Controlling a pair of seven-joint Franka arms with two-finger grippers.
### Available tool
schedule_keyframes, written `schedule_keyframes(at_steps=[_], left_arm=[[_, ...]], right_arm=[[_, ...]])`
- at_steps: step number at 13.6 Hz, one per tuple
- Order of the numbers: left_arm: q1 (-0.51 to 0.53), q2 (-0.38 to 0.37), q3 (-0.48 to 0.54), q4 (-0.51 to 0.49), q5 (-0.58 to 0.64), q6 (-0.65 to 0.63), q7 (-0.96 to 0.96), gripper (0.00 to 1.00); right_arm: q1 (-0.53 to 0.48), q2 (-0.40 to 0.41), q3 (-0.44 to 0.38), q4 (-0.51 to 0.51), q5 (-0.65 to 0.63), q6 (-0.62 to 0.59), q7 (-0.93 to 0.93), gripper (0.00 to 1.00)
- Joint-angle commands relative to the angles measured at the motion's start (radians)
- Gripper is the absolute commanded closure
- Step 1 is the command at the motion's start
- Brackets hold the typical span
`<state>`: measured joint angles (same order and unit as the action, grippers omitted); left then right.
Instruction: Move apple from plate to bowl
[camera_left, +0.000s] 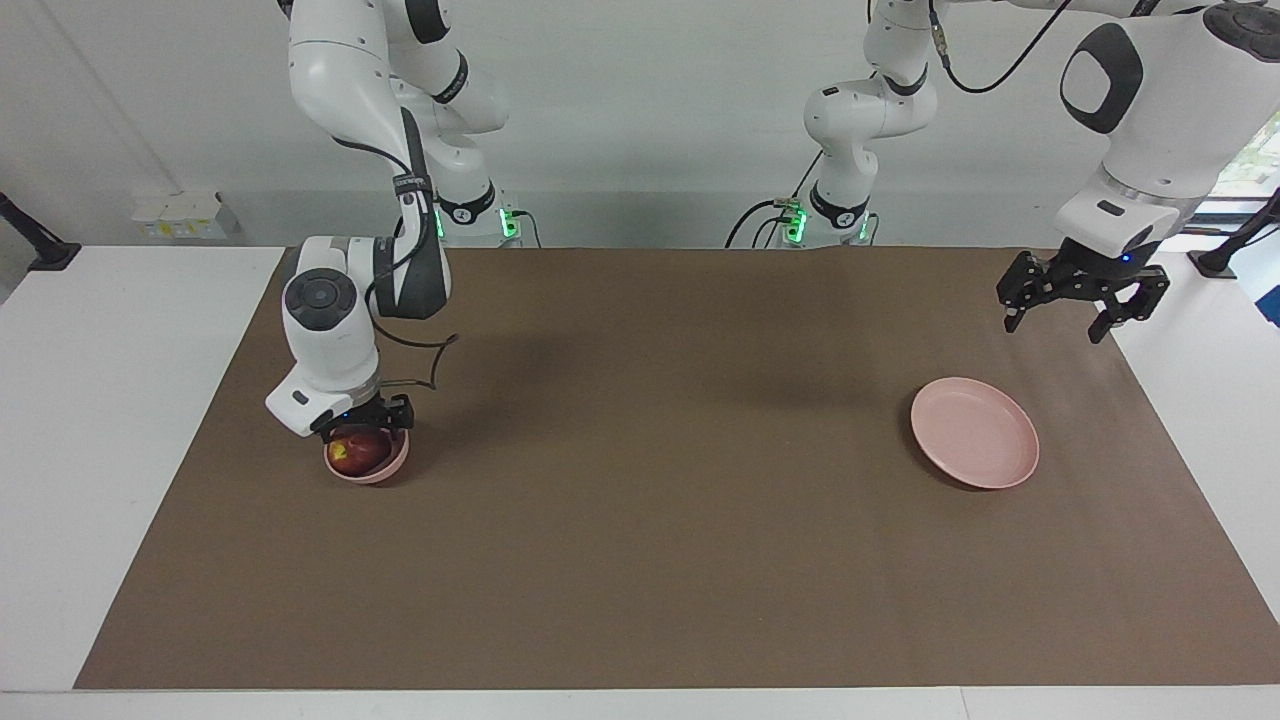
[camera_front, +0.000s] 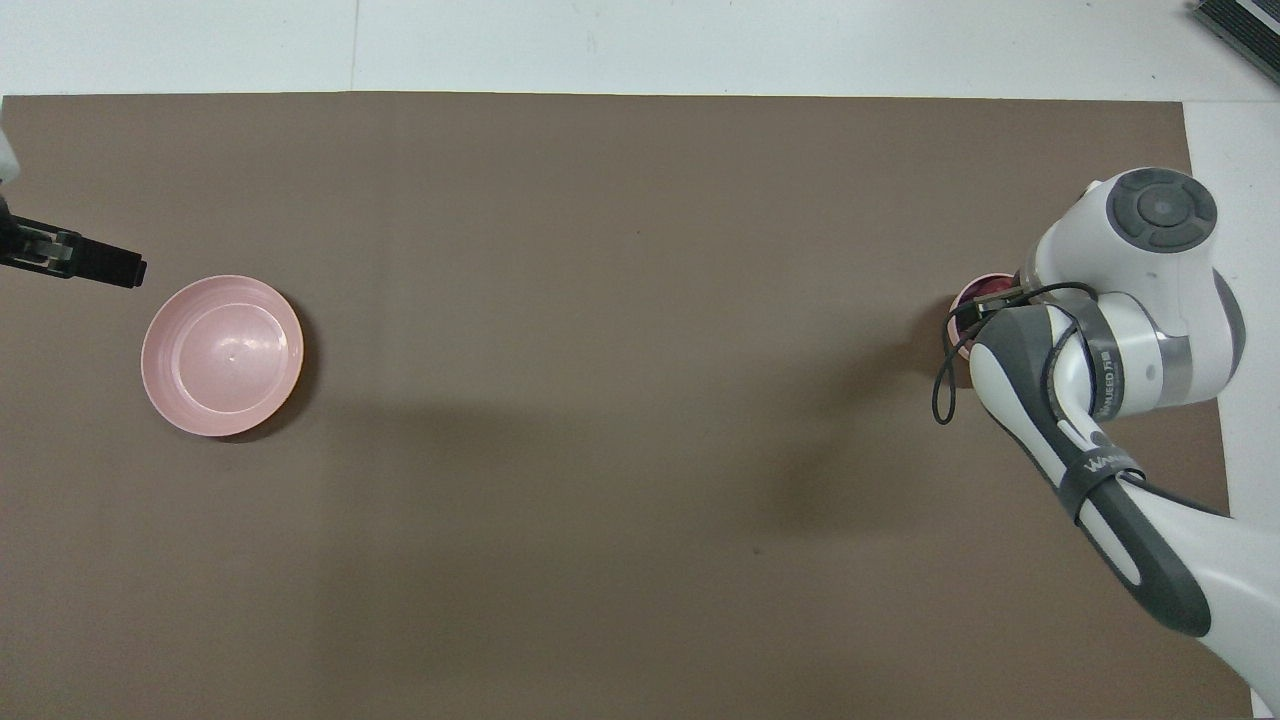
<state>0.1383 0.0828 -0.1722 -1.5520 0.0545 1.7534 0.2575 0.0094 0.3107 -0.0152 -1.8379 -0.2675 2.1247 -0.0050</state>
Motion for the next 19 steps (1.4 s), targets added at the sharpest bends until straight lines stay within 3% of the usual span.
schedule_keyframes(at_steps=[1,5,8,9,14,19], left_arm=[[-0.057,0.002,0.063,0.015,0.008,-0.020,0.003,0.00],[-0.153,-0.011,0.099,0.006,0.008,-0.057,-0.136,0.00],[-0.265,-0.020,0.219,-0.017,-0.030,-0.069,-0.147,0.00],[-0.270,-0.020,0.249,-0.016,-0.088,-0.090,-0.147,0.00],[-0.255,-0.026,0.260,-0.008,-0.104,-0.140,-0.135,0.00],[-0.247,-0.038,0.261,-0.023,-0.100,-0.138,-0.139,0.00]], right_arm=[[0.001,-0.097,0.018,0.006,0.072,-0.087,0.023,0.00],[0.009,-0.220,0.017,0.052,0.194,-0.250,0.025,0.00],[0.006,-0.307,0.017,0.112,0.221,-0.411,0.025,0.00],[0.006,-0.324,0.015,0.139,0.237,-0.467,0.025,0.00],[0.003,-0.352,0.004,0.320,0.249,-0.684,0.053,0.00],[-0.008,-0.398,0.003,0.286,0.274,-0.695,0.034,0.00]])
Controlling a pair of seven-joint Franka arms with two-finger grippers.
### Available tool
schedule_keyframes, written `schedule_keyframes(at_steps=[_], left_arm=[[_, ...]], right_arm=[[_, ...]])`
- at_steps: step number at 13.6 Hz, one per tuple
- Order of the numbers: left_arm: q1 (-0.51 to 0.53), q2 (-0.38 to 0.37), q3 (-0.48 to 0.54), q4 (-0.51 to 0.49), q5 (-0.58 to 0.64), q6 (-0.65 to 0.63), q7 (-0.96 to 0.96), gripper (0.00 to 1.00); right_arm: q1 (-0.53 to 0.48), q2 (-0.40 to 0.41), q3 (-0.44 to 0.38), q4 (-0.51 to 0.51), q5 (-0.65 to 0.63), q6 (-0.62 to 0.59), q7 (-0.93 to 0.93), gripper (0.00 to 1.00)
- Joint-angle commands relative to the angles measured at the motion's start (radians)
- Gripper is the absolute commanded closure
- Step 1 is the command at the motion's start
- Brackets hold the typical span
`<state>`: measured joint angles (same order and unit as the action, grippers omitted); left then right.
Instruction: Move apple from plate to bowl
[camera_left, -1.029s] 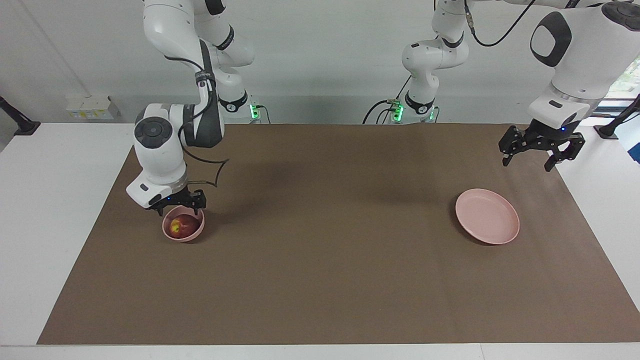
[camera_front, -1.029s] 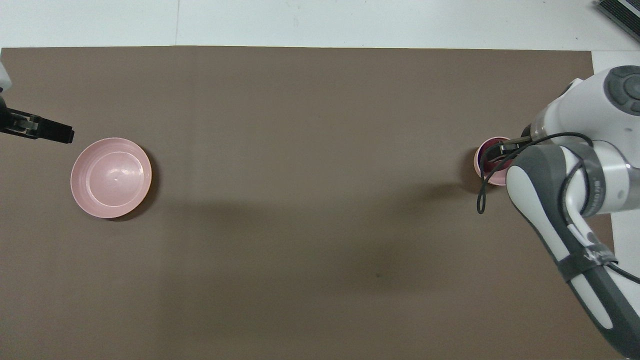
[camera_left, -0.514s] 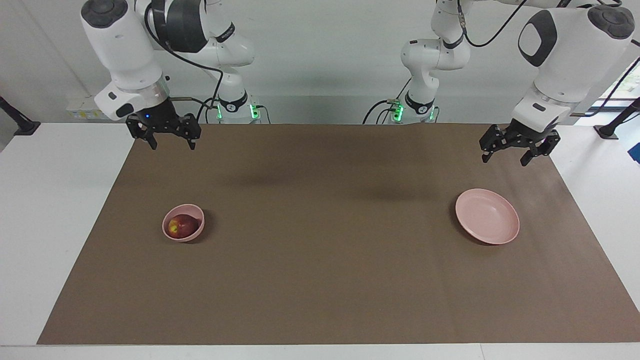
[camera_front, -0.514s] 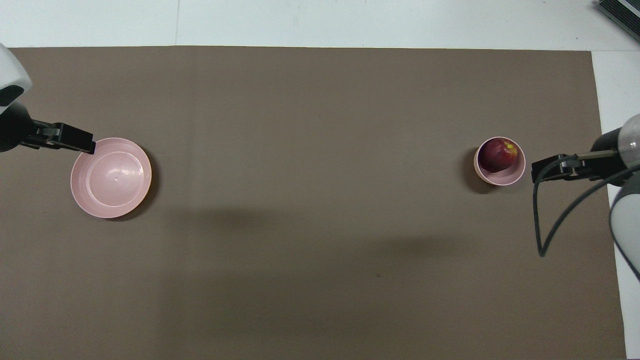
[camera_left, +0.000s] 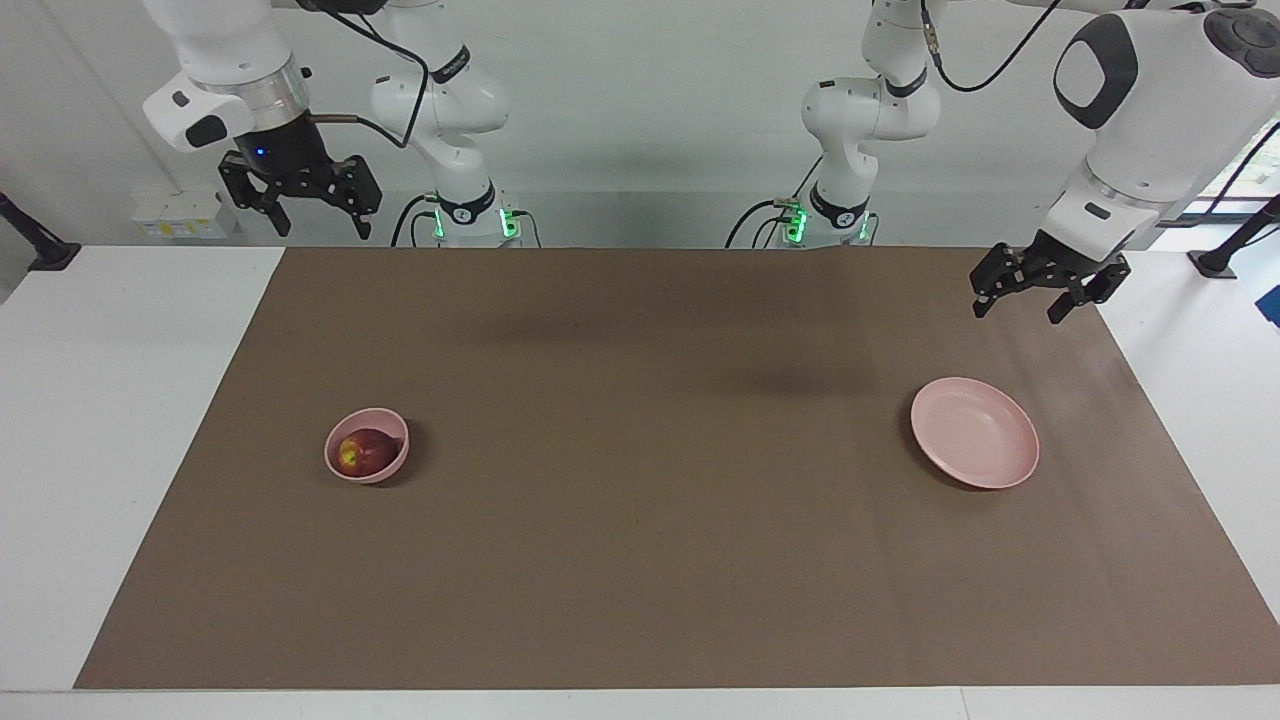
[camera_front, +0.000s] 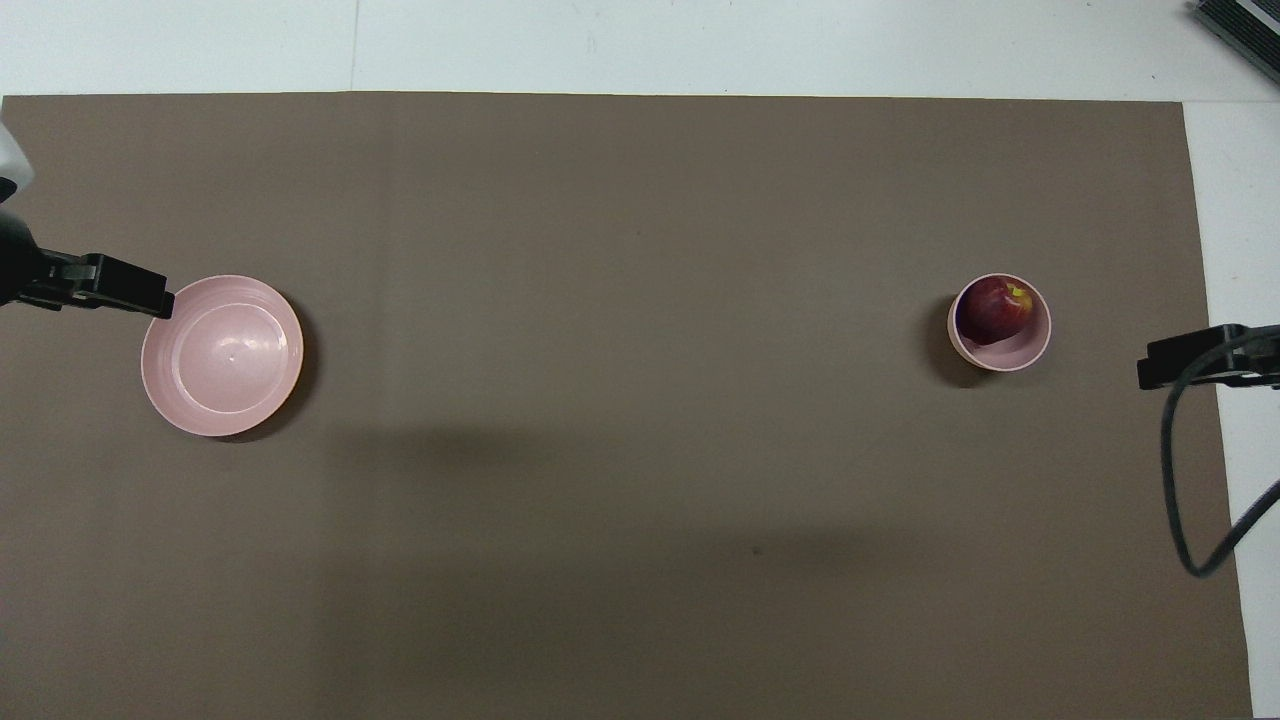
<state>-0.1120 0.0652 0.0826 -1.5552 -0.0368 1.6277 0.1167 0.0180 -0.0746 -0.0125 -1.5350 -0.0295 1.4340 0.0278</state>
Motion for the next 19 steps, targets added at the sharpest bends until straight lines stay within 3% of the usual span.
schedule_keyframes(at_steps=[1,19], left_arm=[[0.006,-0.022,0.005,-0.019,-0.009,-0.012,0.001,0.00],[0.006,-0.021,0.006,-0.019,-0.009,-0.014,0.001,0.00]], right_arm=[[-0.016,-0.013,-0.001,-0.019,0.037,-0.001,0.001,0.00],[-0.018,-0.019,-0.003,-0.050,0.031,0.002,-0.005,0.00]])
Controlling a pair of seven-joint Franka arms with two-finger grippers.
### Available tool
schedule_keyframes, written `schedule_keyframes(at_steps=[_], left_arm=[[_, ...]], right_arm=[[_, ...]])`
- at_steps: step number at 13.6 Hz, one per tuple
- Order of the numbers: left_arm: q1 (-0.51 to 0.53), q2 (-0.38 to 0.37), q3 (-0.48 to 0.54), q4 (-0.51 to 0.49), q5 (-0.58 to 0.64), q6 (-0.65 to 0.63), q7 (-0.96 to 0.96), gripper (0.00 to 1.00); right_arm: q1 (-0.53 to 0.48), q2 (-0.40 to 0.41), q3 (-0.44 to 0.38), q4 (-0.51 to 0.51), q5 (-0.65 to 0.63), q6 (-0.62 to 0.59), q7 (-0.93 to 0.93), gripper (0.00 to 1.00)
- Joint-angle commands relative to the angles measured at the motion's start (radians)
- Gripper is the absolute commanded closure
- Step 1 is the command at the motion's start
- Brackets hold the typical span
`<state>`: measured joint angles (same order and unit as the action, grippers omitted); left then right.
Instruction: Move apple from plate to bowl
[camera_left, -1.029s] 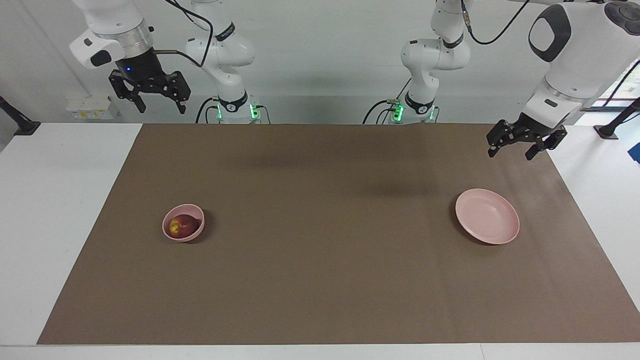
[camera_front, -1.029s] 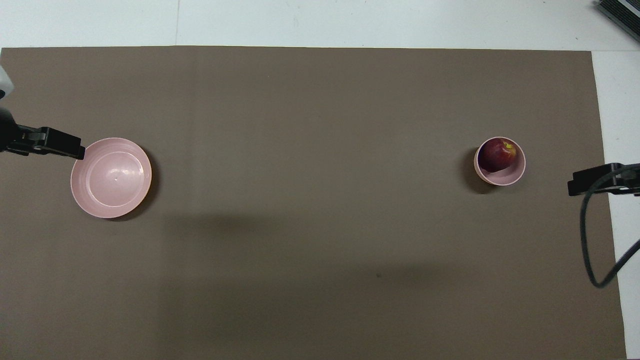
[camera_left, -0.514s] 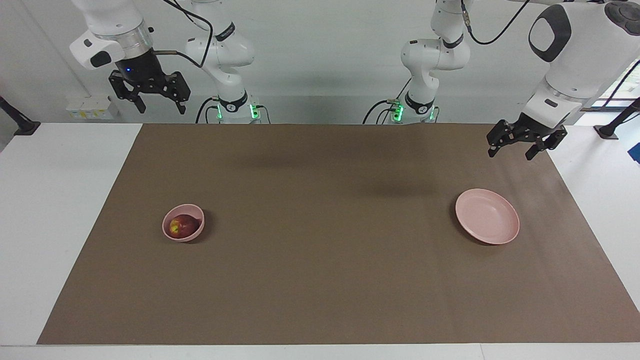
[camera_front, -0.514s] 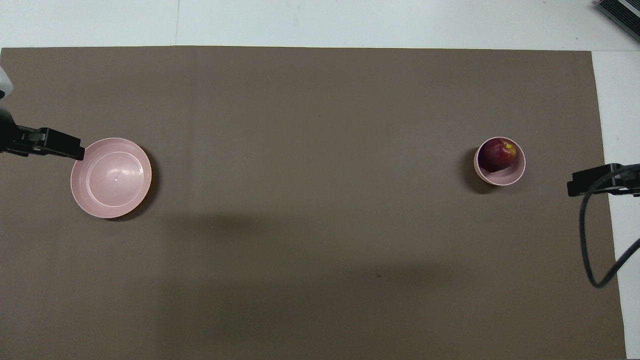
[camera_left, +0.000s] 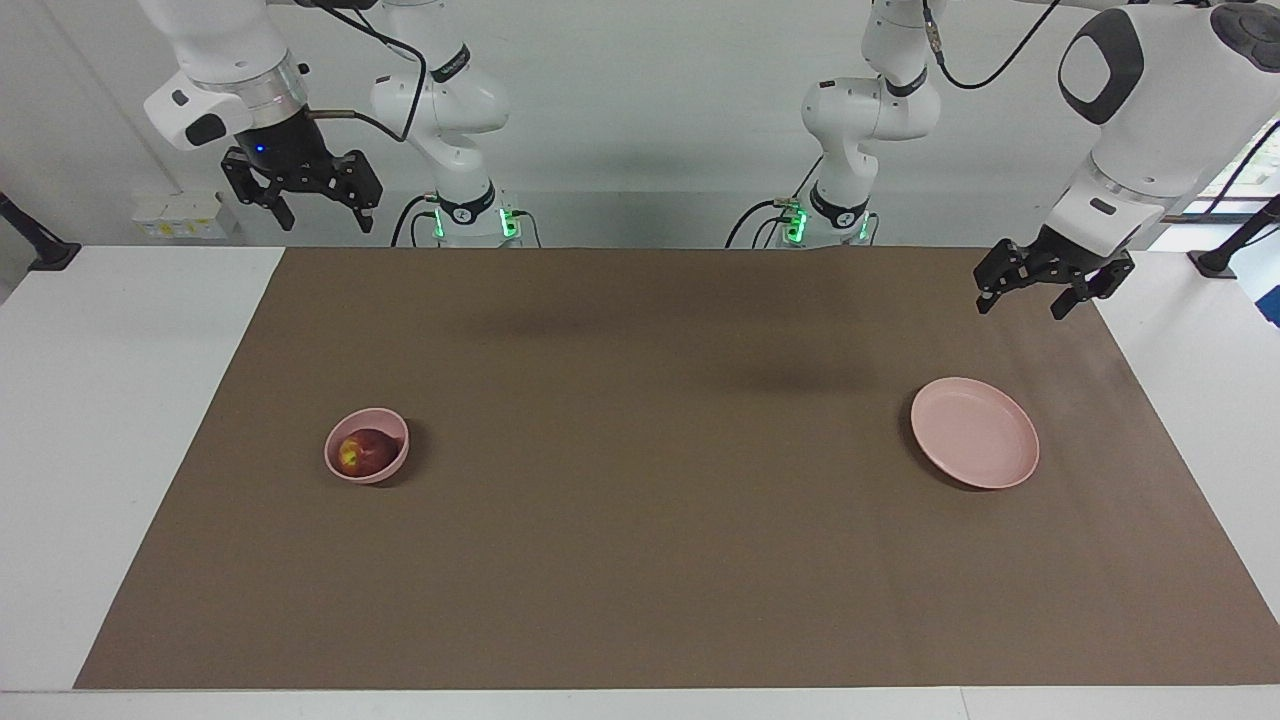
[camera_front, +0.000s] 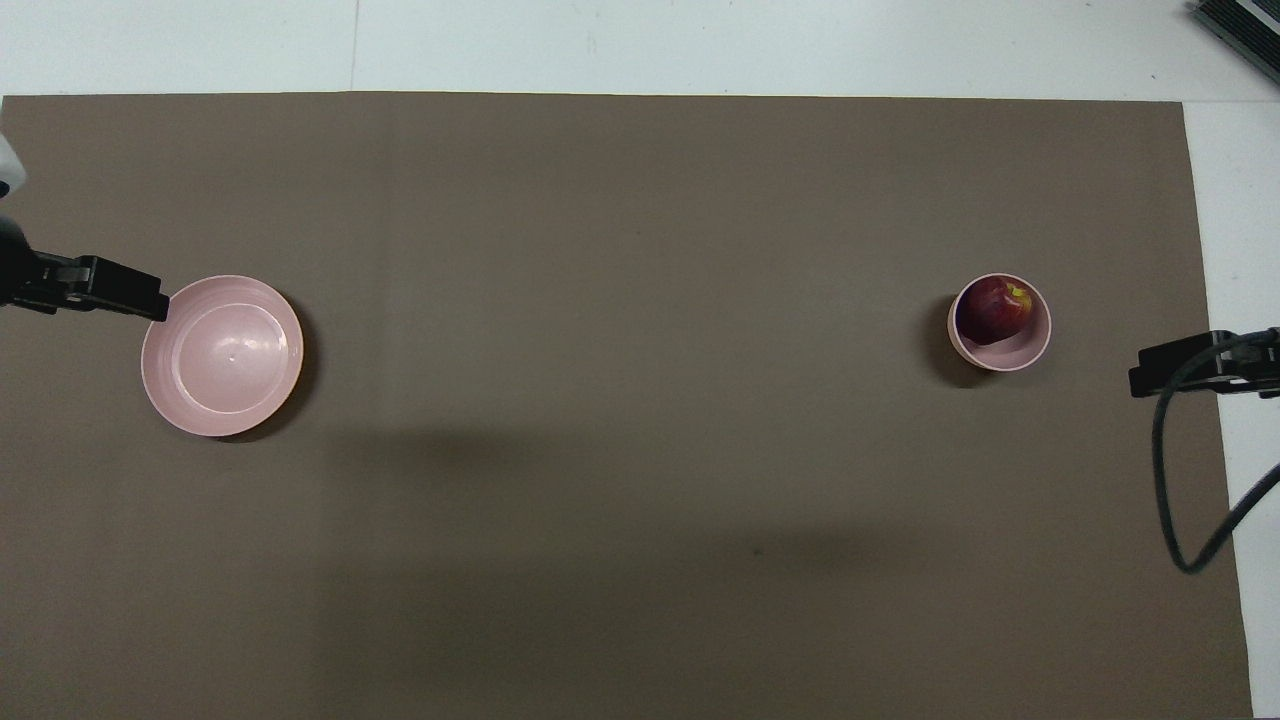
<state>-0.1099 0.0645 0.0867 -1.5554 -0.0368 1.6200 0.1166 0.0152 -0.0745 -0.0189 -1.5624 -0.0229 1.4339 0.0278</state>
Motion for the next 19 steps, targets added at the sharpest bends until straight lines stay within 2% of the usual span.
schedule_keyframes(at_steps=[1,10,19], left_arm=[[0.004,-0.020,0.001,-0.019,-0.009,-0.006,0.002,0.00],[0.004,-0.020,0.001,-0.019,-0.009,-0.005,0.002,0.00],[0.004,-0.020,0.002,-0.019,-0.009,-0.005,0.002,0.00]], right_arm=[[-0.015,-0.019,0.004,-0.022,0.024,0.002,-0.006,0.00],[-0.014,-0.019,0.005,-0.022,0.020,0.023,-0.003,0.00],[-0.018,-0.022,0.004,-0.022,0.026,-0.021,-0.040,0.00]])
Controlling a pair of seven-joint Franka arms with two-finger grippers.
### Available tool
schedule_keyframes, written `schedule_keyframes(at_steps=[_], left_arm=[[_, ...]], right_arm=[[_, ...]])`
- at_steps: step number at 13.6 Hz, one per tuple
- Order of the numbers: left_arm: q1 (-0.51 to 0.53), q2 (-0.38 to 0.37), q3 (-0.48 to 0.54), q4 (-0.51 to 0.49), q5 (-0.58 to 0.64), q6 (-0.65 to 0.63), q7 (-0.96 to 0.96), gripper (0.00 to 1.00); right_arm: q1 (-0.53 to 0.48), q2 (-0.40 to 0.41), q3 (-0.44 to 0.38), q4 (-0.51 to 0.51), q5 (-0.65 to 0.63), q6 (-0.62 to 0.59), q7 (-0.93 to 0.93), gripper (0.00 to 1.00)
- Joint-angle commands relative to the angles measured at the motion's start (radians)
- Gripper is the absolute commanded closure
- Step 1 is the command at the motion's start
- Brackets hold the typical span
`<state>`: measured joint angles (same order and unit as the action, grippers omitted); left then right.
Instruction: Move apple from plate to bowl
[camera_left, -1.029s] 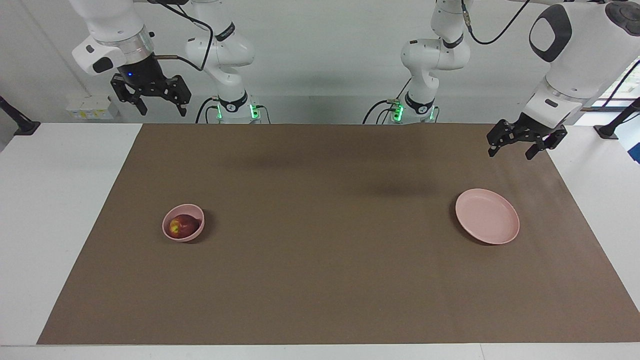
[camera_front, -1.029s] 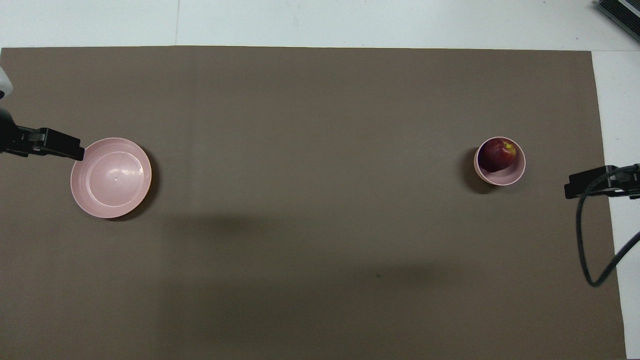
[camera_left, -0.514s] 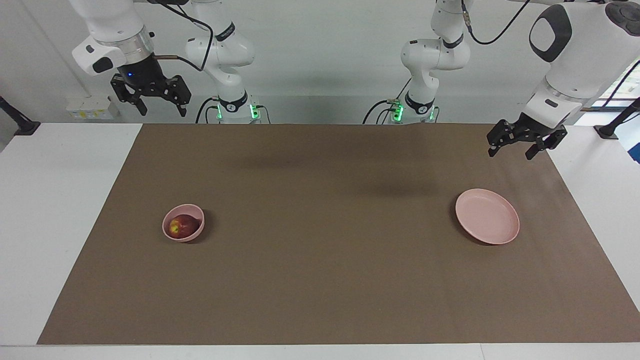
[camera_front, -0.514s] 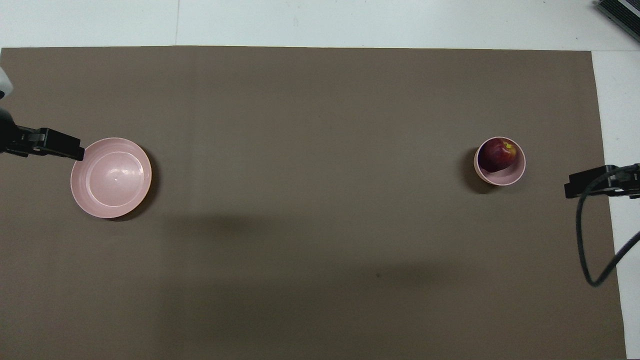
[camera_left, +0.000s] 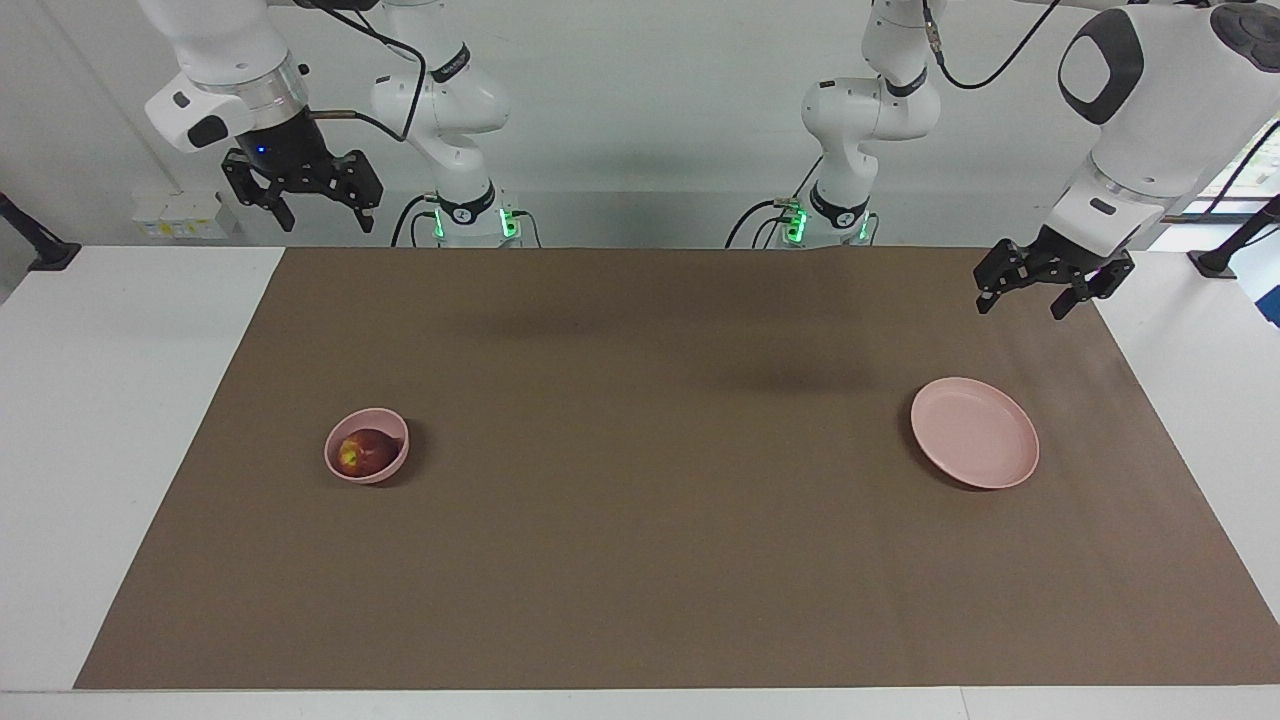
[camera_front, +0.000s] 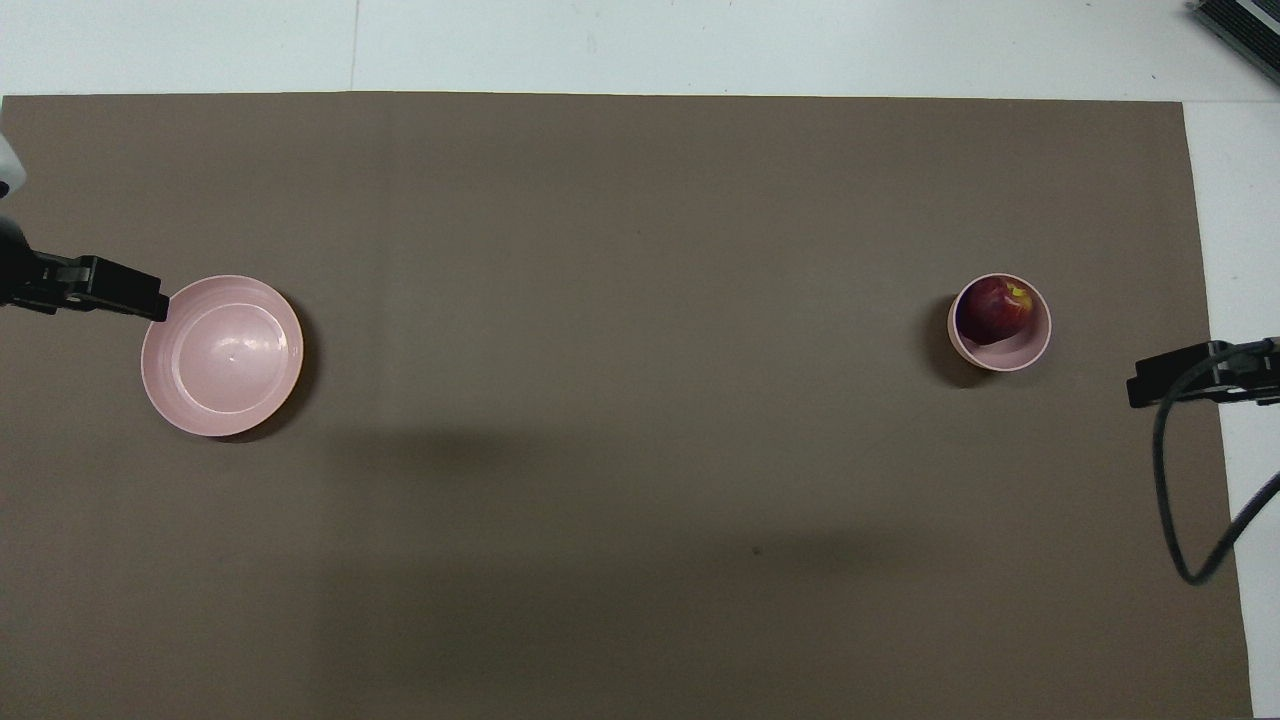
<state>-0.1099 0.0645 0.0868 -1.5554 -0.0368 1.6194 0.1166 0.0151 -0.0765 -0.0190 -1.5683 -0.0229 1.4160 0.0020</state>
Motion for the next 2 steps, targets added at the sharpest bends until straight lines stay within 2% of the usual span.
schedule_keyframes(at_steps=[1,2], left_arm=[[0.004,-0.020,0.001,-0.019,-0.009,-0.006,0.002,0.00],[0.004,-0.020,0.001,-0.019,-0.009,-0.006,0.002,0.00]], right_arm=[[-0.020,-0.020,0.004,-0.016,0.024,0.004,-0.013,0.00],[-0.017,-0.020,0.004,-0.019,0.023,0.009,-0.013,0.00]])
